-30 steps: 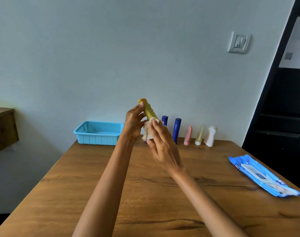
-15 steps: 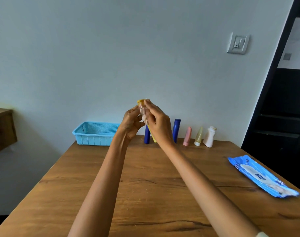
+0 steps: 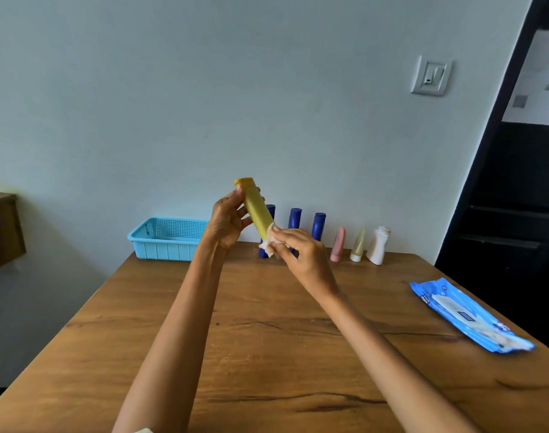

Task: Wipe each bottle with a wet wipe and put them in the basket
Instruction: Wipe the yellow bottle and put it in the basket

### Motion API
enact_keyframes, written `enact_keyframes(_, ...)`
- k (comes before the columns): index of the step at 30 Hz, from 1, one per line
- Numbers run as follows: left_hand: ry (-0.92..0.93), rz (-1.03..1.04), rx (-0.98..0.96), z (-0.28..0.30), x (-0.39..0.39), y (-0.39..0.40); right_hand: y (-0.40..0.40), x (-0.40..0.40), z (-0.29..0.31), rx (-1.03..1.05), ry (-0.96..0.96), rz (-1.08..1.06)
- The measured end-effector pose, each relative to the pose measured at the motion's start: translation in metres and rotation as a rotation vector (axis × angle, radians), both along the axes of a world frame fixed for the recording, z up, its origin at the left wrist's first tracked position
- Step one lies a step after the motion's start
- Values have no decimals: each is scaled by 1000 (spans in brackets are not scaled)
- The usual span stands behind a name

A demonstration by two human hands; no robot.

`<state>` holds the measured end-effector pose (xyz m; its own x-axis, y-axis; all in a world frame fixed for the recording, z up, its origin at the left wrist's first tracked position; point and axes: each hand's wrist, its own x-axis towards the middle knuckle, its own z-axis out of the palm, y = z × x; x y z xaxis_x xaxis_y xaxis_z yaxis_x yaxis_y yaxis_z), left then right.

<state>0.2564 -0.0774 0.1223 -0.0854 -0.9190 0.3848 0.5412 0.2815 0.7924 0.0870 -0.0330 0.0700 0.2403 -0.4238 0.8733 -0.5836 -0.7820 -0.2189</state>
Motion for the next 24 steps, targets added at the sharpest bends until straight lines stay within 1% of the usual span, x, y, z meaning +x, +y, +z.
enact_keyframes(2,11,-1,-16,2,4,2,6,2,9,16,-101,-18)
enact_keyframes(5,-1,-31,-34,7,2,6,2,16,43,-12,-397,-70)
enact_keyframes(7,-51,-34,-42,7,-4,7,-10,28,71,-6,-477,-87)
enact_keyframes(9,-72,-36,-38,8,-11,8,-22,41,88,63,-431,-83)
enact_keyframes(11,-69,-32,-46,10,-13,7,-27,54,87,157,-351,-83)
enact_keyframes(12,-53,-25,-42,11,-12,6,-26,59,81,155,-318,-82)
enact_keyframes(14,7,1,-10,11,-6,3,-20,60,61,84,-252,-36)
enact_keyframes(16,69,39,53,9,2,-1,-14,54,40,48,-136,24)
enact_keyframes(18,81,61,104,6,6,-4,-13,46,24,28,-47,19)
enact_keyframes(19,60,79,129,4,7,-6,-12,42,21,44,-59,8)
enact_keyframes(21,3,113,178,2,5,-8,-8,36,26,61,-161,-18)
enact_keyframes(23,-76,122,214,5,-1,-7,-10,36,39,4,-244,-24)
enact_keyframes(24,-125,128,220,6,-5,-7,-13,39,46,-21,-253,-34)
